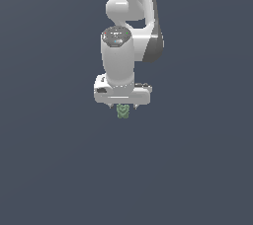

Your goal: Pick up the object and move it to a goal position.

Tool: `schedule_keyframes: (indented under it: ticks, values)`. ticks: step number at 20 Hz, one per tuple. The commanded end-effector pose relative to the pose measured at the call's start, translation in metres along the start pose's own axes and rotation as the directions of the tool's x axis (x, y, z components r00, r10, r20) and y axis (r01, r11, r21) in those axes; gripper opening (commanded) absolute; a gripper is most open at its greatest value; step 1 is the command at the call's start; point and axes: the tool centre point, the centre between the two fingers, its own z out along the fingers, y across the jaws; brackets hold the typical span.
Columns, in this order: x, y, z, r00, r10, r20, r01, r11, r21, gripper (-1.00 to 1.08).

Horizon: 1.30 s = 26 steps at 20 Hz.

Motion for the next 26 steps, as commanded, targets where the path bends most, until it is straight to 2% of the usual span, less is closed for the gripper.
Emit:
schedule_keyframes:
  ticks: [1,9,14,20,26]
  values:
    - [-0.001,0.000,0.002,1.000,-0.014,0.001,0.014,1.000,-0.001,1.00]
    - [-0.009,0.004,0.014,0.992,-0.126,0.002,0.126,0.992,-0.009,1.00]
    - [-0.018,0.006,0.026,0.970,-0.243,0.006,0.243,0.970,-0.016,1.00]
    - [-0.032,0.009,0.043,0.914,-0.405,0.013,0.405,0.914,-0.023,1.00]
    - [-0.047,0.011,0.059,0.833,-0.553,0.020,0.553,0.833,-0.026,1.00]
